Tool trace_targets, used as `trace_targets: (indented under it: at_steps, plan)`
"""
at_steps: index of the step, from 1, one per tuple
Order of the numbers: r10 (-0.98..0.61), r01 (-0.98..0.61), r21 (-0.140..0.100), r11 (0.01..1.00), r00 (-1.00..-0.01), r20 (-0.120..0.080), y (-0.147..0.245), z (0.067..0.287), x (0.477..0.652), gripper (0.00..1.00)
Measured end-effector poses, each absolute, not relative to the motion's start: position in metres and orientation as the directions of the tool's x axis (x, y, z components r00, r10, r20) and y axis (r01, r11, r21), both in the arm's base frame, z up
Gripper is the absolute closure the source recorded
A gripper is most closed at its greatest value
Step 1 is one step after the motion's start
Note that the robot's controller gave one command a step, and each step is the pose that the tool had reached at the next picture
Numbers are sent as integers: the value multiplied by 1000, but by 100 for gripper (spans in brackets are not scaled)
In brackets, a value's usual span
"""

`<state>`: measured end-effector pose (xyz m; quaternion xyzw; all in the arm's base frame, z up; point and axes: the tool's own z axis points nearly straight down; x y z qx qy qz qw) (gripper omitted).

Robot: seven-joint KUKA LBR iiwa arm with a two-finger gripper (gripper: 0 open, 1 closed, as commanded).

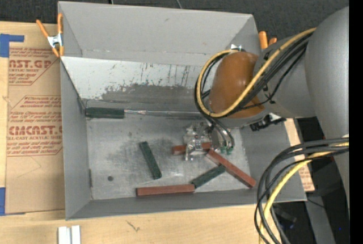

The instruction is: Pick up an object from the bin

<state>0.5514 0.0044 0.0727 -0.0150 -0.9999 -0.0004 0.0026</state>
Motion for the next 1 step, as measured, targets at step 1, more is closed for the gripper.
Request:
trace_targets:
  at_steps: [1]
  plan:
    - [24,24,0,1000,-1000,-2,0,226,564,100]
